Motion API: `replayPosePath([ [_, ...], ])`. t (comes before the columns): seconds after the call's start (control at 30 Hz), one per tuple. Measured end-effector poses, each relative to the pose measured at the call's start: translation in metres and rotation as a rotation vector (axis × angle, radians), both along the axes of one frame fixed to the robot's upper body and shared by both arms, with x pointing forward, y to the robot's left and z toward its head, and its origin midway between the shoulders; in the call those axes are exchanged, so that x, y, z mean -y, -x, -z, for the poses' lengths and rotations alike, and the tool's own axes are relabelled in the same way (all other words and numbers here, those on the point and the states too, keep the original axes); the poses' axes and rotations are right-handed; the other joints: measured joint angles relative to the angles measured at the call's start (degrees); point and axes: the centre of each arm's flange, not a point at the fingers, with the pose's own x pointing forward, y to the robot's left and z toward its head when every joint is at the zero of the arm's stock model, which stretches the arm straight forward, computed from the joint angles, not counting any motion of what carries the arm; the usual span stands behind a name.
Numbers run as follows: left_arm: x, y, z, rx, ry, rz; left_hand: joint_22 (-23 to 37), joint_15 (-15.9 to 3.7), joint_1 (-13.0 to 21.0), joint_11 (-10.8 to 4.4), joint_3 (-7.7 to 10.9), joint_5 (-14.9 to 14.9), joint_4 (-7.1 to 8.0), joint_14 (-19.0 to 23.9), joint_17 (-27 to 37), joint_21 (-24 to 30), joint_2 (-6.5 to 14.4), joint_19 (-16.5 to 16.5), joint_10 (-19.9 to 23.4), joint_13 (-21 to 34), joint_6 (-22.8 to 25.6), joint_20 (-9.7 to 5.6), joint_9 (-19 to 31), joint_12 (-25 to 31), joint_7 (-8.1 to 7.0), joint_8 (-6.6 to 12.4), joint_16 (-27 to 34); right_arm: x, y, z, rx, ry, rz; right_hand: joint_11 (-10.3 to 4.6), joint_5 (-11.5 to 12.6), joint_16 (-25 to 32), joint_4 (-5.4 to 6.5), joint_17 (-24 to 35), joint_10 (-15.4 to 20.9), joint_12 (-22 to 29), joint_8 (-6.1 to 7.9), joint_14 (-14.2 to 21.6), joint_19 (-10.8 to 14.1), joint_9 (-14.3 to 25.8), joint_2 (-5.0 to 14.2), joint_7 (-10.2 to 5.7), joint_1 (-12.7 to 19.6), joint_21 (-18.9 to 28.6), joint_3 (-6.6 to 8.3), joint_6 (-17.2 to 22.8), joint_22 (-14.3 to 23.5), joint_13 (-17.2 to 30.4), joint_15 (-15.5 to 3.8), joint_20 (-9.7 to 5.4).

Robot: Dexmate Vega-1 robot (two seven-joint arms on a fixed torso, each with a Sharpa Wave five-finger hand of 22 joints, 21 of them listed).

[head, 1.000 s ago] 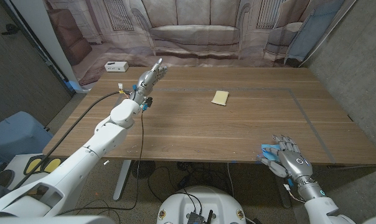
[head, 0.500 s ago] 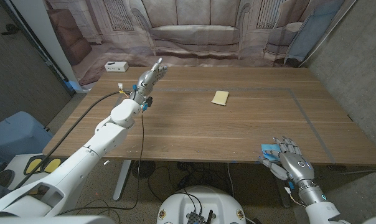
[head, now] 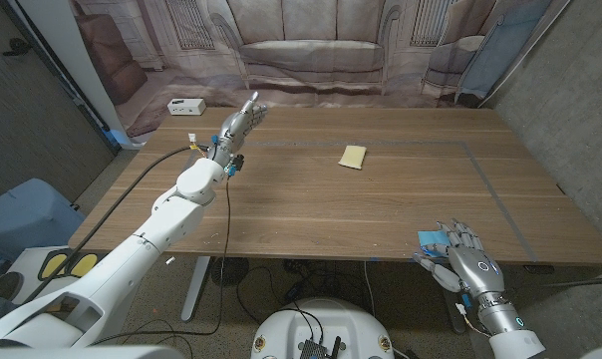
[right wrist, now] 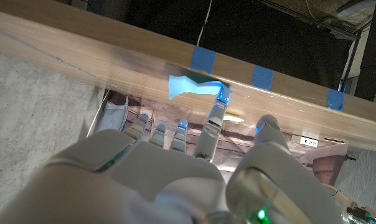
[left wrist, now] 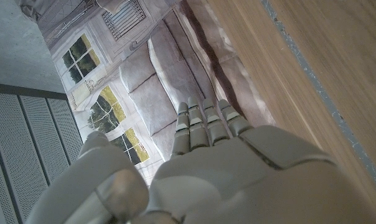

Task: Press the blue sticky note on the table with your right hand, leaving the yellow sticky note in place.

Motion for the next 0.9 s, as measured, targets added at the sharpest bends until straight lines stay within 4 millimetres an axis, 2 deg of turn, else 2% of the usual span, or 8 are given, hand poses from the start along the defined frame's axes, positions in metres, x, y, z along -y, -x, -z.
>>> replayPosePath([
  [0.07, 0.0, 0.0, 0.0, -0.001, 0.001, 0.0, 0.0, 0.0, 0.0, 0.0, 0.0, 0.0, 0.0, 0.0, 0.0, 0.0, 0.0, 0.0, 0.0, 0.0, 0.0, 0.0, 0.0, 0.0, 0.0, 0.0, 0.0, 0.0, 0.001, 0.0, 0.005, -0.001, -0.001, -0.08, 0.0, 0.0, 0.0, 0.0, 0.08, 0.34, 0.0, 0.53, 0.49, 0.0, -0.3, 0.16, 0.29, 0.0, 0.0, 1.36, 0.0, 0.0, 0.07, 0.13],
  [0.23, -0.001, -0.001, 0.001, -0.004, 0.002, 0.001, 0.0, 0.0, 0.0, 0.0, 0.0, 0.0, 0.0, 0.0, 0.0, 0.0, 0.0, 0.0, 0.0, 0.0, 0.2, 0.0, 0.0, 0.0, 0.21, 0.0, 0.0, 0.0, 0.004, 0.002, 0.018, -0.009, -0.003, -0.13, 0.0, 0.22, -0.24, 0.0, 0.75, 0.34, 0.0, 1.23, 0.81, 0.0, -0.61, 0.12, 0.59, 0.34, 0.24, 1.91, 0.0, 0.0, -0.02, -0.18],
  [0.33, -0.001, -0.001, 0.001, -0.005, 0.0, 0.002, 0.0, 0.0, 0.0, 0.0, -0.09, 0.0, -0.08, 0.0, 0.0, 0.0, 0.0, 0.0, 0.0, 0.0, 0.2, 0.0, 0.0, -0.32, 0.21, 0.0, 0.0, 0.0, 0.006, 0.004, 0.023, -0.016, 0.0, -0.38, 0.0, 0.22, -0.24, 0.0, 1.01, 0.34, 0.02, 1.3, 1.11, 0.0, -0.61, 0.41, 0.59, 0.34, 0.24, 2.22, 0.0, 0.0, -0.1, 0.12],
  [0.6, -0.002, -0.002, 0.0, -0.005, -0.003, 0.005, -0.01, 0.0, 0.0, 0.0, -0.17, 0.0, -0.14, 0.0, -0.01, 0.0, 0.0, 0.0, 0.0, 0.0, 0.2, 0.0, 0.0, -0.49, 0.21, 0.0, 0.0, 0.0, 0.01, 0.006, 0.037, -0.033, 0.009, -0.18, 0.0, 0.22, -0.04, 0.01, 2.03, 0.8, 0.67, 1.92, 1.81, 0.13, -0.9, 0.4, 0.9, 0.32, 0.44, 3.05, 0.0, 0.01, -0.09, 0.21],
  [0.67, -0.002, -0.002, 0.0, -0.004, -0.003, 0.007, -0.01, 0.12, 0.0, 0.0, -0.17, 0.0, -0.14, 0.11, -0.01, 0.0, 0.0, 0.0, 0.0, 0.0, 0.2, 0.0, 0.0, -0.49, 0.21, 0.0, 0.0, 0.0, 0.01, 0.006, 0.041, -0.036, 0.011, -0.18, 0.0, 0.22, -0.04, 0.01, 2.03, 0.8, 0.12, 2.13, 1.83, 0.21, -0.75, 0.39, 1.18, 0.32, 0.44, 2.99, 0.0, 0.01, 0.11, 0.22],
  [0.77, -0.002, -0.002, 0.0, -0.005, -0.002, 0.008, -0.01, 0.12, 0.0, 0.0, -0.17, 0.0, -0.14, 0.11, -0.01, 0.0, 0.0, 0.0, 0.0, 0.0, 0.2, 0.0, 0.0, -0.48, 0.21, 0.0, 0.0, -0.001, 0.011, 0.006, 0.045, -0.039, 0.013, -0.17, 0.0, 0.22, -0.04, 0.01, 2.02, 0.8, -1.16, 2.33, 1.82, 0.13, -0.99, 0.0, 1.41, 0.32, 0.44, 0.46, 0.0, 0.01, -0.09, 0.22],
  [0.9, -0.003, -0.003, 0.001, -0.007, -0.001, 0.009, -0.01, 0.12, 0.0, 0.0, -0.17, 0.0, -0.14, 0.11, -0.01, 0.0, 0.0, 0.0, 0.0, 0.0, 0.2, 0.0, 0.0, -0.48, 0.21, 0.0, 0.0, -0.002, 0.011, 0.003, 0.051, -0.046, 0.014, 0.88, 0.0, -0.09, 0.2, 0.16, 0.97, -0.09, -3.84, 2.31, 2.14, 0.08, -1.38, -0.34, 1.81, 0.32, 0.67, -4.85, 0.0, 0.01, -0.07, 0.53],
])
